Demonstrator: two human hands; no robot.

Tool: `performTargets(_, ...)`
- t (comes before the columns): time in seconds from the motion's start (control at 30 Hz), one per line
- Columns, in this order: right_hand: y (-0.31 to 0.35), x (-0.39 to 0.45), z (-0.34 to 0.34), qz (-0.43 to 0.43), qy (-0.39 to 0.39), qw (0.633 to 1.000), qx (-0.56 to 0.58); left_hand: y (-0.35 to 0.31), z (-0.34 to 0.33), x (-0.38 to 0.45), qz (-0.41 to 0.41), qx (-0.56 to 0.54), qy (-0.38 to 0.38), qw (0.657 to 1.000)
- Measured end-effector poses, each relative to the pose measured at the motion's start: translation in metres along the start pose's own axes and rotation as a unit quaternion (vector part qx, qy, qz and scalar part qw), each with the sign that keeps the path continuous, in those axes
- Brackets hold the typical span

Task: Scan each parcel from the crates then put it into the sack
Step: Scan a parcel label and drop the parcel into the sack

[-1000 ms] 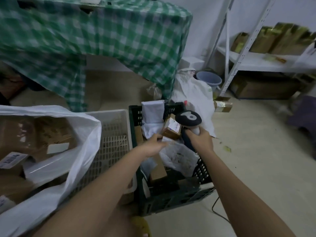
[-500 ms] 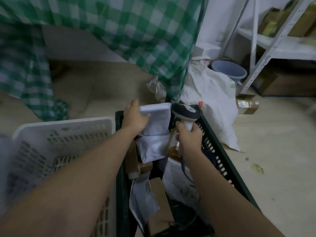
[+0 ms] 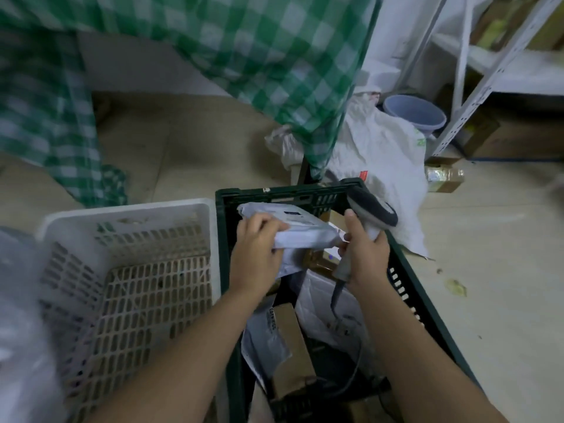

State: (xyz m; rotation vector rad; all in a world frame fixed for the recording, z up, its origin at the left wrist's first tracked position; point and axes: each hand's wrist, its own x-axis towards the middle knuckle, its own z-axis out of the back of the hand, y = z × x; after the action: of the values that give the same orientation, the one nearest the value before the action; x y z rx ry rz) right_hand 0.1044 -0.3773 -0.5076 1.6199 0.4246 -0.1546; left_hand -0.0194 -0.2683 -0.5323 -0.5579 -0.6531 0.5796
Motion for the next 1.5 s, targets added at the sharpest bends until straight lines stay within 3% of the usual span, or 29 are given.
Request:
performTargets(0.2, 0.033, -0.077, 0.024, -0.008, 0.027, 0.998, -0.064, -0.056, 0.073, -0.037, -0.062, 0.000, 0.024, 0.998)
performTargets(0.33, 0.046, -0.133, 0.040, -0.055, 0.052, 0.997, -0.023, -0.089, 0.128, -0.066, -0.078, -0.007, 0.016, 0.997)
performTargets(0.53, 0.083, -0.218, 0.063, 0.051, 0.067, 0.996, -0.017, -0.118, 0.216, -0.124, -0.003, -0.070, 0.148, 0.986)
performTargets(0.63, 0.105, -0.260, 0.073, 0.094, 0.120, 0.987, -0.055, -0.141, 0.266, -0.136, 0.027, -0.106, 0.070, 0.991)
performTargets(0.73, 0.131, -0.298, 0.081, 0.157, 0.205, 0.958, -0.125, -0.154, 0.314, -0.133, 0.003, -0.002, 0.038, 0.999)
performTargets(0.9, 0.189, -0.351, 0.074, 0.247, 0.320, 0.884, -0.236, -0.165, 0.368, -0.138, -0.055, 0.162, 0.149, 0.974)
performTargets(1.03, 0.226, -0.385, 0.054, 0.298, 0.390, 0.823, -0.287, -0.171, 0.388, -0.132, -0.026, 0.159, 0.180, 0.971)
performTargets(1.13, 0.236, -0.403, 0.039, 0.319, 0.410, 0.795, -0.314, -0.172, 0.401, -0.136, 0.029, 0.048, 0.195, 0.979)
performTargets(1.2, 0.232, -0.408, 0.030, 0.331, 0.382, 0.814, -0.286, -0.164, 0.406, -0.144, 0.068, -0.016, 0.167, 0.983)
performTargets(1.3, 0.213, -0.404, 0.022, 0.305, 0.318, 0.878, -0.187, -0.143, 0.411, -0.159, 0.164, -0.145, 0.080, 0.972)
performTargets(1.4, 0.184, -0.405, 0.017, 0.257, 0.269, 0.921, -0.112, -0.132, 0.413, -0.177, 0.229, -0.289, -0.018, 0.929)
performTargets(1.5, 0.156, -0.414, 0.012, 0.205, 0.278, 0.936, -0.061, -0.132, 0.415, -0.189, 0.267, -0.414, -0.088, 0.866)
